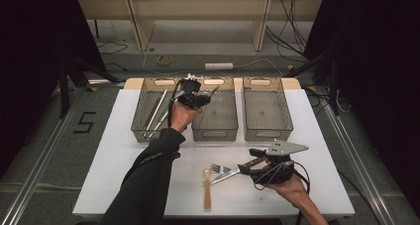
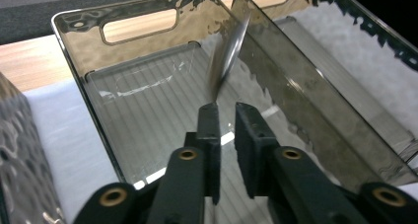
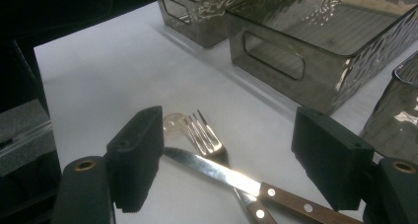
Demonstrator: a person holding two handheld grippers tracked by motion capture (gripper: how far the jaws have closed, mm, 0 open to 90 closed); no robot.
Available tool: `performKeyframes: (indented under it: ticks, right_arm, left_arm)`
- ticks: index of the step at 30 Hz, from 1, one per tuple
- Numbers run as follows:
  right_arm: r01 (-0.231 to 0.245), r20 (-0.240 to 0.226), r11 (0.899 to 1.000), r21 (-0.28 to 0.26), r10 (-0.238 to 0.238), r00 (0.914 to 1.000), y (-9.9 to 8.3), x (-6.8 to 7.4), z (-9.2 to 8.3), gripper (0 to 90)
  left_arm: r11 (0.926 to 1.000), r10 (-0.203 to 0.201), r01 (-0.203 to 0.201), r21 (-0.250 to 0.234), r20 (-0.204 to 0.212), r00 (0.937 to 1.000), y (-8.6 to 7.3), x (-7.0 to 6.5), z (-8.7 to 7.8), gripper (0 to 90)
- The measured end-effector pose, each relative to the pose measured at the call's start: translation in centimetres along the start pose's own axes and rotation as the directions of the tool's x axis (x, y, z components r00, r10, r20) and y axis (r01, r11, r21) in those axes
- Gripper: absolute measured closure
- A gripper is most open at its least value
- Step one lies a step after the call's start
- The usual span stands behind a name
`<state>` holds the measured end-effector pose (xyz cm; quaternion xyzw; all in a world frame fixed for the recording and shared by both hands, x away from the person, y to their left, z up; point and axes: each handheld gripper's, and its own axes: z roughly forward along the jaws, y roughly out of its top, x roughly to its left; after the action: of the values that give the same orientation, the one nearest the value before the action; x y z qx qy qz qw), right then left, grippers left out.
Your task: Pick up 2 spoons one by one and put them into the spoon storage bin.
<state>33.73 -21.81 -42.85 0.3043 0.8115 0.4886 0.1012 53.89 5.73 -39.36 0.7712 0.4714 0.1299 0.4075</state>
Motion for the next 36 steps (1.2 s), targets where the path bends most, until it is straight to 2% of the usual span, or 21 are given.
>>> performKeyframes:
  ticks: [7, 11, 14, 16, 21, 23, 32, 36]
  right_arm:
    - [-0.002, 0.002, 1.000, 0.002, 0.002, 1.0000, -0.1, 0.0, 0.0, 29.3]
    - [0.001, 0.005, 1.000, 0.002, -0.001, 1.0000, 0.0, 0.2, 0.0, 29.3]
    - [-0.002, 0.008, 1.000, 0.002, 0.002, 1.0000, -0.1, 0.2, 0.0, 29.3]
    - [-0.004, 0.010, 1.000, 0.001, 0.004, 0.9999, 0.0, 0.1, 0.0, 29.3]
    - [-0.005, 0.015, 1.000, 0.004, 0.004, 0.9999, 0.0, 0.2, 0.1, 29.3]
    - [-0.008, 0.016, 1.000, 0.001, 0.008, 0.9998, 0.0, 0.2, 0.1, 29.3]
    - [-0.009, 0.029, 1.000, -0.003, 0.009, 0.9995, -0.1, 0.4, 0.0, 29.3]
    - [-0.016, 0.032, 1.000, -0.007, 0.017, 0.9994, -0.1, 0.4, -0.2, 29.3]
  left_arm:
    - [0.9999, -0.002, 0.002, 0.017, 0.007, 1.0000, 0.1, -0.9, -2.0, 53.7]
    - [0.9986, 0.029, -0.029, 0.045, 0.006, 0.9996, -0.9, -1.6, -3.3, 46.5]
    - [0.9980, 0.045, -0.045, 0.043, 0.012, 0.9989, -2.0, -2.0, -4.4, 42.5]
    - [0.9974, 0.053, -0.054, 0.047, 0.015, 0.9985, -2.9, -2.0, -5.2, 41.5]
    - [0.9994, 0.008, -0.009, 0.034, 0.039, 0.9992, -5.2, -1.7, -6.8, 39.5]
    - [0.9990, 0.014, -0.016, 0.042, 0.036, 0.9993, -6.1, -1.8, -7.2, 39.1]
    - [0.9971, 0.046, -0.049, 0.058, 0.060, 0.9972, -9.3, -3.9, -8.6, 35.0]
    - [0.9955, 0.058, -0.061, 0.072, 0.044, 0.9974, -10.8, -4.9, -9.1, 32.3]
